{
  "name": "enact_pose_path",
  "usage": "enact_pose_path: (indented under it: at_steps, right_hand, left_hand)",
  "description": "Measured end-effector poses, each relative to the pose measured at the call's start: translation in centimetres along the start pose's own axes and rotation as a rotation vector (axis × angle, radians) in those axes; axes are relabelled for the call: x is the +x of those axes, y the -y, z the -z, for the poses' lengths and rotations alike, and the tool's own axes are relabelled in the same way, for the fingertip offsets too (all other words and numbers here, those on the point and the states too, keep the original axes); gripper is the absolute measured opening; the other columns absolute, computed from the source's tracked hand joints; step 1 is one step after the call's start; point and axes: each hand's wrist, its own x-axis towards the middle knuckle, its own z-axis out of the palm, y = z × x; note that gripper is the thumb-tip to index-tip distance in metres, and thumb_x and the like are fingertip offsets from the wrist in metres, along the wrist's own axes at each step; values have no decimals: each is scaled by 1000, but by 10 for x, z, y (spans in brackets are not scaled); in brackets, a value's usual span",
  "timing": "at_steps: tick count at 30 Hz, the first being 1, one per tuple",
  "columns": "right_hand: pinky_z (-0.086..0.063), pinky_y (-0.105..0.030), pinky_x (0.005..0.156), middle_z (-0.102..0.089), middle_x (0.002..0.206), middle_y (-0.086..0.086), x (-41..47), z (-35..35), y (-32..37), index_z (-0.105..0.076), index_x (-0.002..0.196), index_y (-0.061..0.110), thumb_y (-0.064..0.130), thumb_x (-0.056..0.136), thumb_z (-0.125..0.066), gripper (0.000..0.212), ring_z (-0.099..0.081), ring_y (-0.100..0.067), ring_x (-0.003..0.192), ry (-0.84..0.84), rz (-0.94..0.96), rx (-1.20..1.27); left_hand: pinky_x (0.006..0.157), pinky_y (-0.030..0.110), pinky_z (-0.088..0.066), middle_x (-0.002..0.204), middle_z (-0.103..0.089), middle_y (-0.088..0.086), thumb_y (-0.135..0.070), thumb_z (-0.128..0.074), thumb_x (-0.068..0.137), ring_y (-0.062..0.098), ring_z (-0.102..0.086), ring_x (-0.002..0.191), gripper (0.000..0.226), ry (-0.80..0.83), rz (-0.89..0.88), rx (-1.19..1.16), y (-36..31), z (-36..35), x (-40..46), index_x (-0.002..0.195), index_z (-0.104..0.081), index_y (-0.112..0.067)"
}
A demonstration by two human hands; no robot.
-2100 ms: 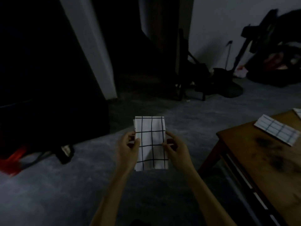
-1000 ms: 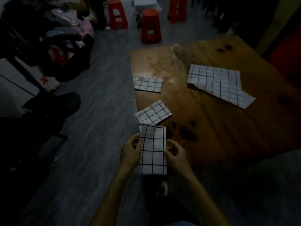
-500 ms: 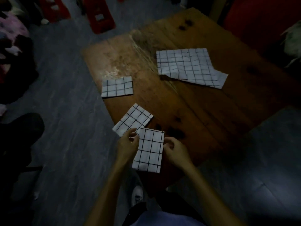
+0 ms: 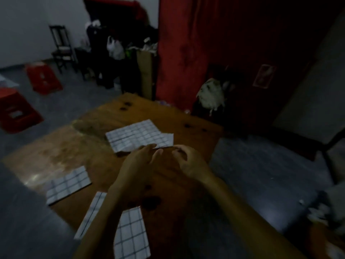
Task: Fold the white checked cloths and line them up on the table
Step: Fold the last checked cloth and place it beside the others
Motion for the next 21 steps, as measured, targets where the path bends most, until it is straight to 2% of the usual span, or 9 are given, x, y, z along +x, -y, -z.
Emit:
enact_pose_path:
  at_steps: [2,5,9,12,15,18,21]
  right_hand:
    - [-41,-30,99,-51,137,-2,9,41,-2,-46,137,22,44,97,-45,46,-49,-14,121,-96,36,-4]
    - [-34,-21,98,-49,140,-3,22,105,-17,-45,139,18,42,97,-46,48,-47,-14,125,-202,93,-11]
    - [-28,-17,99,-44,145,-3,35,192,-56,-44,140,15,40,98,-46,49,-42,-15,131,-253,151,-39]
    - [-29,-19,102,-44,146,-5,36,264,-94,-44,140,13,40,97,-46,51,-41,-16,132,-298,190,-79]
    - [-26,-15,101,-41,148,-4,35,335,-130,-42,142,13,40,98,-44,51,-38,-15,134,-337,198,-158]
    - [-28,-26,108,-38,149,-4,38,397,-162,-37,144,18,44,98,-42,53,-36,-18,136,-387,193,-250]
    - [-28,-25,106,-39,149,-2,46,443,-193,-37,144,20,44,98,-42,52,-37,-17,135,-435,192,-269]
  left_hand:
    - [88,27,-41,133,-53,3,-55,-38,93,17,-53,115,51,23,-23,1,-33,2,24,133,-47,-24]
    - [91,35,-47,130,-57,5,-68,-26,85,19,-55,112,72,-27,-132,58,-89,-5,56,133,-47,-19]
    - [88,36,-47,127,-57,10,-51,-35,95,24,-58,107,56,-75,-245,128,-172,-35,104,135,-45,-14]
    - [95,40,-44,135,-52,11,-56,-33,92,26,-53,117,62,-110,-244,97,-235,-65,147,140,-39,-16]
    - [92,40,-46,131,-54,12,-60,-35,92,28,-55,114,66,-154,-302,56,-292,-99,180,138,-43,-15]
    - [93,37,-43,132,-53,11,-56,-38,92,28,-53,115,63,-134,-343,61,-347,-130,209,140,-39,-15]
    - [95,34,-39,137,-49,10,-42,-44,96,27,-50,120,56,-102,-363,70,-387,-155,240,144,-33,-16]
